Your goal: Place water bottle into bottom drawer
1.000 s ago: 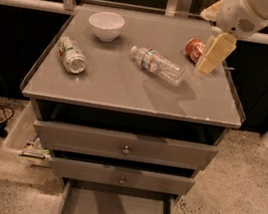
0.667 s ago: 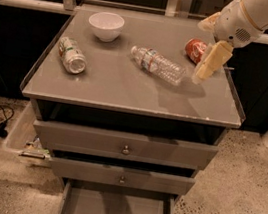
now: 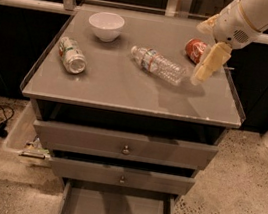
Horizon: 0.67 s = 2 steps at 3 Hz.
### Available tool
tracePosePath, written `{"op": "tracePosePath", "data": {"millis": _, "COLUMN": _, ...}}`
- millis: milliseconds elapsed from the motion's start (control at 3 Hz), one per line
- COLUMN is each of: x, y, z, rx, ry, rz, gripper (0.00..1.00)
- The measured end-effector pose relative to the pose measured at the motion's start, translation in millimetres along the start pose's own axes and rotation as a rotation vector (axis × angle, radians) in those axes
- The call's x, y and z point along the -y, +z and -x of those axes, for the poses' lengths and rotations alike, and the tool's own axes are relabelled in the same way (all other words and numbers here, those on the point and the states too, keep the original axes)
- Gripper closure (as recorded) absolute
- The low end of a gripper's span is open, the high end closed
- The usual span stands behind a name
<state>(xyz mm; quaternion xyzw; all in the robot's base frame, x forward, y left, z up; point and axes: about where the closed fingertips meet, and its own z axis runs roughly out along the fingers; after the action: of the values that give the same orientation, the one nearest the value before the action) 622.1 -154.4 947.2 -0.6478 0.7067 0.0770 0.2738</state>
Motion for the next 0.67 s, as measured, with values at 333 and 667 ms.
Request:
{"op": "tracePosePath", "data": {"millis": 333, "x": -9, "y": 35, "z": -11, "rx": 0.016, "ry": 0.041, "rz": 0.065, "gripper": 0.0}}
{"op": "tracePosePath", "data": {"millis": 667, "x": -13, "y": 62, "z": -17, "rx": 0.022, "ry": 0.072, "rz": 0.114, "gripper": 0.0}}
